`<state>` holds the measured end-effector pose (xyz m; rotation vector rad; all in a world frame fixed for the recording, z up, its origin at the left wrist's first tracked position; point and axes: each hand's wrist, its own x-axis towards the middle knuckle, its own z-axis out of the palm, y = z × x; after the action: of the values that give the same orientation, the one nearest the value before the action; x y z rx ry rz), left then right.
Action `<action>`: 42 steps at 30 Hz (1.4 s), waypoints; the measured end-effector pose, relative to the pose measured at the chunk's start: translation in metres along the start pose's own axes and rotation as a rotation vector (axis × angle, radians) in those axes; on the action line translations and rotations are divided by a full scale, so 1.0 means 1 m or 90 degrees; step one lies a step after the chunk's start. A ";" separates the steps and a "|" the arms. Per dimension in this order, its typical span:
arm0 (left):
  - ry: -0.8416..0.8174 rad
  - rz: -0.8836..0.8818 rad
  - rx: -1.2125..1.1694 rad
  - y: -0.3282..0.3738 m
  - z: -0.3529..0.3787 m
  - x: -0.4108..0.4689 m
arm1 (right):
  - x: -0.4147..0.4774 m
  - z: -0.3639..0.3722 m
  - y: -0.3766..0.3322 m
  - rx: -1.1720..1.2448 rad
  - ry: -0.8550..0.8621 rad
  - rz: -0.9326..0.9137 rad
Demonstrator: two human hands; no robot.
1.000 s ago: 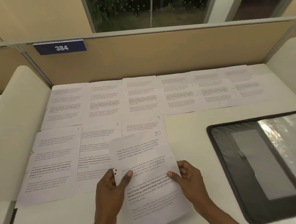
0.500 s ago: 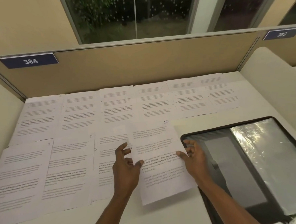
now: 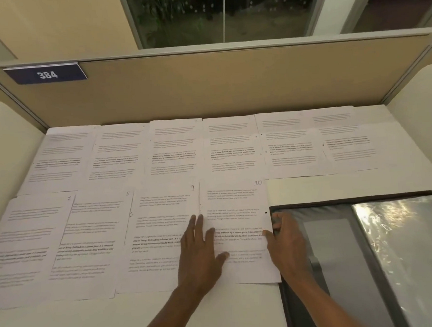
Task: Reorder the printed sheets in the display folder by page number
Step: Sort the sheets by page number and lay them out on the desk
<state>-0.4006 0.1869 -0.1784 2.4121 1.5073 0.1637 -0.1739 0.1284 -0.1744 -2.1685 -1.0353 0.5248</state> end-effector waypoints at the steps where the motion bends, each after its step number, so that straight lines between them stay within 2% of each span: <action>1: -0.001 0.017 0.032 0.001 0.004 -0.004 | 0.001 0.000 0.003 -0.001 0.006 -0.007; 6: -0.019 0.045 0.142 0.011 0.007 -0.015 | 0.005 -0.002 0.011 0.010 -0.004 -0.012; 23: -0.029 0.041 0.247 0.015 0.007 -0.017 | 0.003 -0.001 0.011 0.016 -0.023 0.023; 35: -0.041 0.012 0.207 0.015 0.009 -0.021 | 0.006 -0.004 0.008 -0.016 -0.042 0.033; 38: -0.038 -0.007 0.170 0.018 0.004 -0.020 | 0.000 -0.007 0.002 -0.077 -0.001 -0.008; 42: 0.018 0.003 0.103 0.018 -0.005 -0.029 | -0.010 -0.008 -0.001 -0.140 0.059 -0.117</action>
<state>-0.3990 0.1544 -0.1669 2.5483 1.5829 0.0792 -0.1757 0.1175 -0.1674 -2.2325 -1.2754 0.2324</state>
